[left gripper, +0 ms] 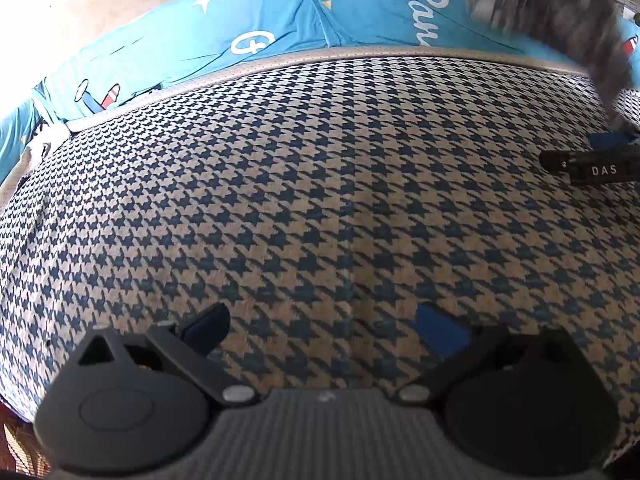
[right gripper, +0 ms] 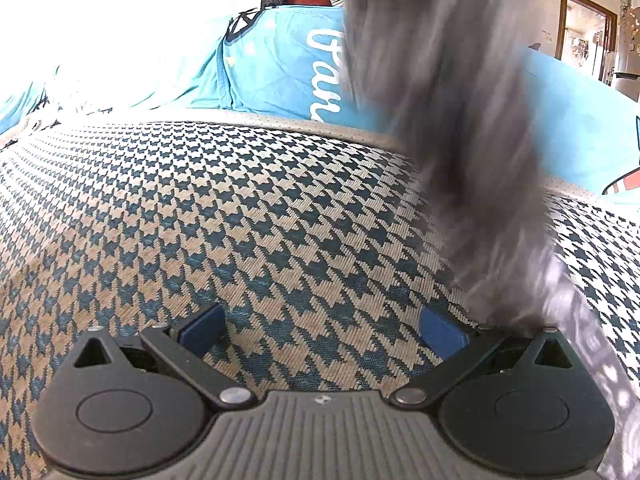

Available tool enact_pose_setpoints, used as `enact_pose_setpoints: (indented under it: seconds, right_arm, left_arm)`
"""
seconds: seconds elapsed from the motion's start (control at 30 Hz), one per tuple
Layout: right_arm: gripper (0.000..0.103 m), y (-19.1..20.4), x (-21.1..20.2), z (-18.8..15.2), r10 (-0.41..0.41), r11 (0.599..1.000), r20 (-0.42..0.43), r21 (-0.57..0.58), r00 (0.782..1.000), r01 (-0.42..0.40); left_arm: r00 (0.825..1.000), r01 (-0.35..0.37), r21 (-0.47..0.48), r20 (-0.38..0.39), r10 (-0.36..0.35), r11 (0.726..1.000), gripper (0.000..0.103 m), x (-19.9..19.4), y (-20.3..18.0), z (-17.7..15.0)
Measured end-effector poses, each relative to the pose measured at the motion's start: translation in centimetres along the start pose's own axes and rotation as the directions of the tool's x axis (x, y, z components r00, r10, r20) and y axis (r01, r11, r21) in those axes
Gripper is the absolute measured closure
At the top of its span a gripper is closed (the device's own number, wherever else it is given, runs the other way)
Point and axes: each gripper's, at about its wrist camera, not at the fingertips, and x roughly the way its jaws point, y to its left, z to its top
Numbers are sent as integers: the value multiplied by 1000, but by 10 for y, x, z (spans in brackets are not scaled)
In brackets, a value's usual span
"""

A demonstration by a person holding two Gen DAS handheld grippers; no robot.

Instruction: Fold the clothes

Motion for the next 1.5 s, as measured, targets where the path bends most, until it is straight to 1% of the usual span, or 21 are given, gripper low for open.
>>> enact_pose_setpoints:
  seconds: [0.1, 0.2, 0.23, 0.3, 0.4, 0.5, 0.57, 0.63, 0.73, 0.97, 1.1, 1.17, 1.2, 1.23, 1.27, 1.3, 1.33, 1.4, 1.5]
  right_arm:
    - [0, 1, -1, 0, 1, 1000, 0, 2, 1000, -1]
    - [0, 4, -1, 1, 1, 1000, 0, 1, 1000, -1]
    - [0, 4, -1, 1, 2, 1000, 0, 2, 1000, -2]
    - [0, 6, -1, 2, 2, 1000, -1, 3, 1000, -2]
    - [0, 8, -2, 3, 1, 1000, 0, 1, 1000, -1]
    - [0, 11, -3, 4, 1, 1000, 0, 1, 1000, -1]
    - [0, 13, -3, 4, 2, 1000, -1, 2, 1000, -2]
    - [0, 16, -4, 5, 1, 1000, -1, 2, 1000, -1]
    - [0, 19, -4, 6, 1, 1000, 0, 1, 1000, -1]
    - [0, 29, -6, 8, -1, 1000, 0, -1, 1000, 1]
    - [0, 35, -7, 10, 1, 1000, -1, 0, 1000, -1]
    - [0, 39, -8, 10, 0, 1000, -1, 0, 1000, 0]
    - [0, 30, -11, 7, 0, 1000, 0, 0, 1000, 0]
    - [0, 14, -16, 2, 1, 1000, 0, 1, 1000, -1]
    - [0, -1, 0, -9, 2, 1000, 0, 2, 1000, -2]
    - [0, -8, 12, -12, 2, 1000, 0, 3, 1000, -2]
    - [0, -10, 10, -6, 2, 1000, -1, 2, 1000, -2]
    - [0, -13, 4, -7, 2, 1000, 0, 2, 1000, -2]
    - [0, -15, 8, -6, 3, 1000, 0, 3, 1000, -3]
  left_arm:
    - [1000, -4, -19, -9, 4, 1000, 0, -1, 4, 9]
    - [1000, -6, -28, -3, 6, 1000, 0, -2, 26, 12]
    - [1000, -8, -29, 3, 8, 1000, 0, -8, 30, 4]
    - [1000, -15, -32, 16, 16, 999, 0, -26, 37, -31]
    - [999, -21, -27, 27, 22, 999, 0, -48, 4, -66]
    - [999, -8, -31, 31, 9, 999, 0, -73, -9, -79]
    - [999, -3, -30, 32, 4, 1000, 0, -77, 3, -96]
    - [1000, -3, -43, 28, 4, 999, 0, -73, 11, -99]
    - [1000, 7, -66, 17, -6, 998, 0, -63, 20, -89]
    - [1000, -1, -88, 3, 1, 996, 0, -60, 11, -73]
    - [1000, -6, -116, -11, 5, 993, 0, -59, 13, -68]
    - [1000, -8, -129, -12, 7, 992, 0, -58, 21, -67]
    - [1000, -8, -134, -12, 7, 991, 0, -57, 28, -66]
    - [1000, -8, -136, -13, 7, 991, 0, -53, 36, -62]
    - [1000, -10, -138, -15, 8, 990, 0, -48, 47, -55]
    - [1000, -11, -139, -15, 9, 990, 0, -46, 54, -55]
    - [1000, -12, -140, -13, 10, 990, 0, -45, 59, -57]
    - [1000, -15, -133, -11, 14, 991, 0, -48, 47, -67]
    - [1000, -20, -125, -7, 20, 992, 0, -51, 28, -68]
